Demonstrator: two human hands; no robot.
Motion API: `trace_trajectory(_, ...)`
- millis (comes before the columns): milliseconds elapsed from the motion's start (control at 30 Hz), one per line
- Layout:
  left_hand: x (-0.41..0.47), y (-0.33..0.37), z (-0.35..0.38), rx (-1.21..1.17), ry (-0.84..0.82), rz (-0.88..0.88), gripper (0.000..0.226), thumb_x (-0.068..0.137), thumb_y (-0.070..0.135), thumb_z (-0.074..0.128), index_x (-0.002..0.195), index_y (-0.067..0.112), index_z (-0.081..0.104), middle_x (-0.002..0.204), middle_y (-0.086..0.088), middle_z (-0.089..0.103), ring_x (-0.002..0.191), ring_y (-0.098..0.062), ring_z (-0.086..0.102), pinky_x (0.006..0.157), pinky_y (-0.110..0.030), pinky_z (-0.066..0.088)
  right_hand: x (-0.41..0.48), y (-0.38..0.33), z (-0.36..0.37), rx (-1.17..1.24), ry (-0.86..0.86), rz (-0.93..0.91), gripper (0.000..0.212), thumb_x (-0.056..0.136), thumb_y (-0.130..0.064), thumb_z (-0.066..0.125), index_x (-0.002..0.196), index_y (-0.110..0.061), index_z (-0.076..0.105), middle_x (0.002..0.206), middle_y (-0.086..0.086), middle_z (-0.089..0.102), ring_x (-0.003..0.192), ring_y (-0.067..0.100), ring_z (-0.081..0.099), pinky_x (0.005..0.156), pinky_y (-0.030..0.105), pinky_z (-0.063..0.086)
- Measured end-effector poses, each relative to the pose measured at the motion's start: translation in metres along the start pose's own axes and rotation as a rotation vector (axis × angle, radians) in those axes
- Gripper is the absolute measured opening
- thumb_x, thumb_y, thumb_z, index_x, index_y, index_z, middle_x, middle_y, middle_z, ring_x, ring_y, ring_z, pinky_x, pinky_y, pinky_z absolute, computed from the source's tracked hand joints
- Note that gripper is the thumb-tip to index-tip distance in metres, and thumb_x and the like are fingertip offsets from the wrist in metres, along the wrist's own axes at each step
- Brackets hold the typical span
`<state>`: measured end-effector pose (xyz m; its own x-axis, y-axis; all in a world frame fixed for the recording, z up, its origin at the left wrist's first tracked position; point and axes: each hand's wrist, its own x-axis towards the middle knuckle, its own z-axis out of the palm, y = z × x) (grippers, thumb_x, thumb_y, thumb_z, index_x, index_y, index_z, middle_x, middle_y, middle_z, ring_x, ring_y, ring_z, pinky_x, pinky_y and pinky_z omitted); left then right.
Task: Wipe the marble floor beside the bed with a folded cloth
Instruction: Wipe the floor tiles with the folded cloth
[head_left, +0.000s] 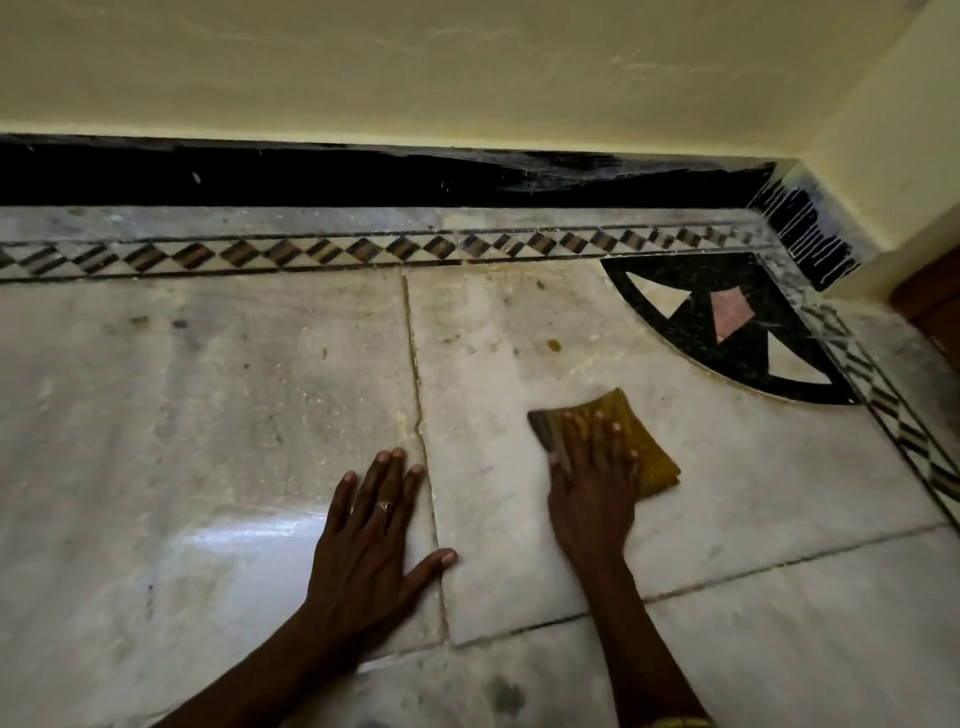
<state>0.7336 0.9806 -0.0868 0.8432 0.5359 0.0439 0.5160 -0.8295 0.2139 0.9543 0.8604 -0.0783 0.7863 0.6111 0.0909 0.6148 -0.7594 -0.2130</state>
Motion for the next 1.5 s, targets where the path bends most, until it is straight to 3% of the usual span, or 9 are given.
trace_trajectory(133,0.025,-0.003,-0.002,-0.019,0.011,-0.070,0.090,0.090,0.073,0.023,0.150,0.006,0.027,0.160,-0.014,0.020,0.150,-0.024,0.010,0.118,-0.049,0.013,0.032,-0.035,0.005,-0.008,-0.042,-0.064,0.056,0.089,-0.037,0.031,0.137,-0.016,0.049,0.140,0.020,0.049,0.131,0.042,0.042,0.106,0.057,0.034)
trace_trajectory(333,0.078,-0.002,-0.003,-0.055,-0.019,-0.073,0.092,0.090,0.074,0.020,0.150,0.005,0.026,0.159,-0.016,0.020,0.148,-0.023,0.008,0.118,-0.042,0.004,0.000,-0.010,-0.003,-0.009,-0.028,-0.350,0.055,0.093,-0.031,0.035,0.147,-0.027,0.029,0.152,0.007,0.034,0.142,0.025,0.023,0.112,0.045,0.018)
trace_trajectory(500,0.103,0.009,0.002,-0.090,0.018,-0.062,0.091,0.090,0.074,0.019,0.151,0.007,0.024,0.160,-0.016,0.017,0.149,-0.024,0.008,0.118,-0.043,0.004,0.008,0.010,-0.001,0.029,-0.015,-0.234,0.054,0.094,-0.034,0.032,0.147,-0.028,0.028,0.150,0.007,0.038,0.140,0.028,0.032,0.111,0.044,0.020)
trace_trajectory(700,0.108,0.011,0.009,-0.068,0.055,-0.062,0.089,0.090,0.072,0.025,0.152,0.008,0.021,0.161,-0.014,0.013,0.150,-0.024,0.007,0.119,-0.046,0.008,0.080,-0.034,0.015,-0.017,0.036,-0.011,0.053,0.088,-0.035,0.043,0.138,-0.019,0.048,0.142,0.017,0.048,0.133,0.039,0.041,0.107,0.055,0.031)
trace_trajectory(967,0.107,0.006,0.012,-0.096,0.075,-0.055,0.085,0.091,0.069,0.029,0.152,0.009,0.023,0.161,-0.013,0.016,0.150,-0.024,0.010,0.119,-0.046,0.010,0.052,-0.023,0.008,-0.004,0.006,-0.397,0.053,0.091,-0.027,0.035,0.144,-0.025,0.039,0.148,0.008,0.041,0.139,0.027,0.032,0.108,0.045,0.024)
trace_trajectory(1133,0.108,0.008,0.009,-0.092,0.072,-0.052,0.085,0.092,0.068,0.027,0.152,0.009,0.022,0.161,-0.012,0.015,0.150,-0.024,0.009,0.119,-0.046,0.011,0.085,0.024,0.008,-0.025,0.055,-0.092,0.054,0.089,-0.024,0.036,0.143,-0.017,0.040,0.147,0.017,0.041,0.137,0.037,0.035,0.111,0.050,0.025)
trace_trajectory(1267,0.107,0.008,0.005,-0.101,0.061,-0.060,0.083,0.093,0.067,0.026,0.153,0.009,0.020,0.162,-0.012,0.014,0.150,-0.024,0.008,0.118,-0.046,0.011,0.133,-0.011,0.016,-0.006,0.074,0.021,0.053,0.083,-0.017,0.050,0.136,-0.008,0.050,0.139,0.025,0.047,0.130,0.047,0.040,0.106,0.060,0.029)
trace_trajectory(1400,0.106,0.007,0.002,-0.170,0.062,-0.062,0.082,0.095,0.066,0.021,0.154,0.009,0.016,0.162,-0.010,0.015,0.150,-0.022,0.008,0.119,-0.045,0.011,0.133,-0.076,0.025,0.017,0.061,-0.171,0.056,0.077,-0.017,0.056,0.133,-0.012,0.054,0.134,0.023,0.054,0.127,0.046,0.045,0.102,0.060,0.034)
trace_trajectory(1500,0.096,0.003,-0.002,-0.266,0.111,-0.092,0.087,0.094,0.068,0.023,0.152,0.004,0.019,0.160,-0.012,0.019,0.149,-0.022,0.015,0.118,-0.041,0.016,0.103,-0.119,0.033,0.063,0.045,-0.401,0.062,0.079,-0.022,0.058,0.139,-0.020,0.043,0.139,0.015,0.051,0.132,0.038,0.041,0.109,0.051,0.032)
